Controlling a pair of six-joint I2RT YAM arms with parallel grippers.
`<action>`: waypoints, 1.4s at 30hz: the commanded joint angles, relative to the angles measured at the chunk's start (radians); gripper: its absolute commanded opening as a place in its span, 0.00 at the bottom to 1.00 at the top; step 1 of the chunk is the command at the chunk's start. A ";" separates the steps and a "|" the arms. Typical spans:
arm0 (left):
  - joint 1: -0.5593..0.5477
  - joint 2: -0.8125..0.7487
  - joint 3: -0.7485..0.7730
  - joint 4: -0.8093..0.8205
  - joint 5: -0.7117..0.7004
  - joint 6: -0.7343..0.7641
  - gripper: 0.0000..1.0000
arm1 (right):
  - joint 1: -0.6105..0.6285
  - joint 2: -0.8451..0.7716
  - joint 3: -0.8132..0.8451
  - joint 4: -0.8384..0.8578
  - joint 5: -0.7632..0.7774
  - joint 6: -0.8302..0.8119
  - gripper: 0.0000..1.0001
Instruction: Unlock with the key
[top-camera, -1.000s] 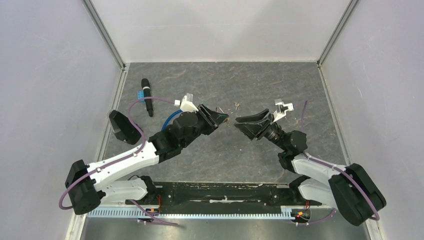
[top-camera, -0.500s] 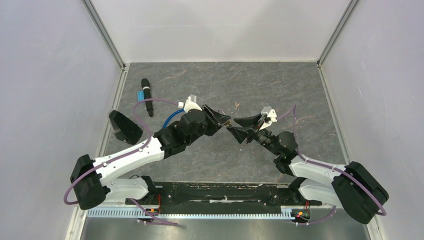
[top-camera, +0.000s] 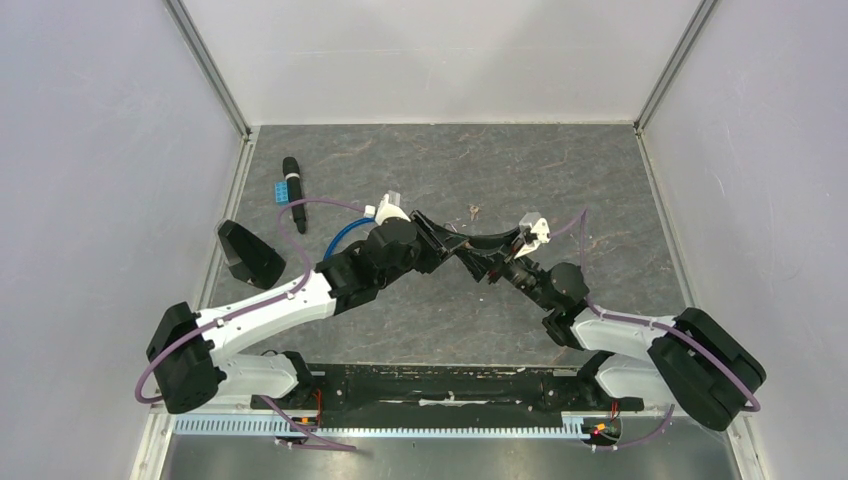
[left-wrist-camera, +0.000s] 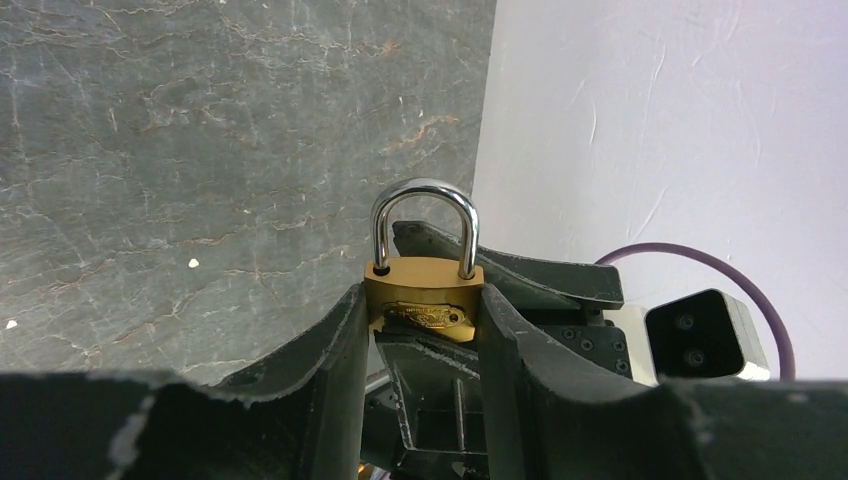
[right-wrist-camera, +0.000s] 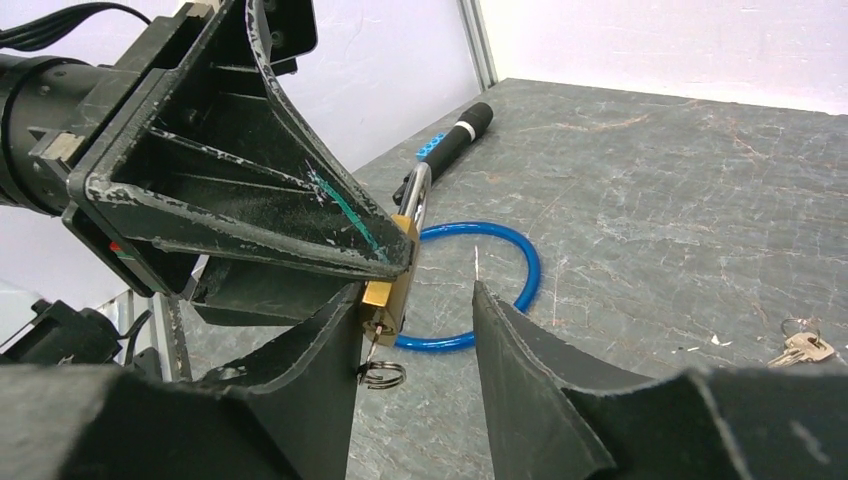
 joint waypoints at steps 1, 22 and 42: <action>-0.005 0.007 0.046 0.066 0.008 -0.016 0.02 | 0.007 0.018 0.043 0.082 0.045 0.006 0.45; 0.012 -0.121 0.057 -0.005 -0.113 0.367 0.72 | -0.021 -0.010 0.010 0.104 0.013 0.152 0.00; 0.015 -0.097 0.067 0.135 0.090 0.463 0.77 | -0.091 -0.028 -0.002 0.308 -0.206 0.443 0.00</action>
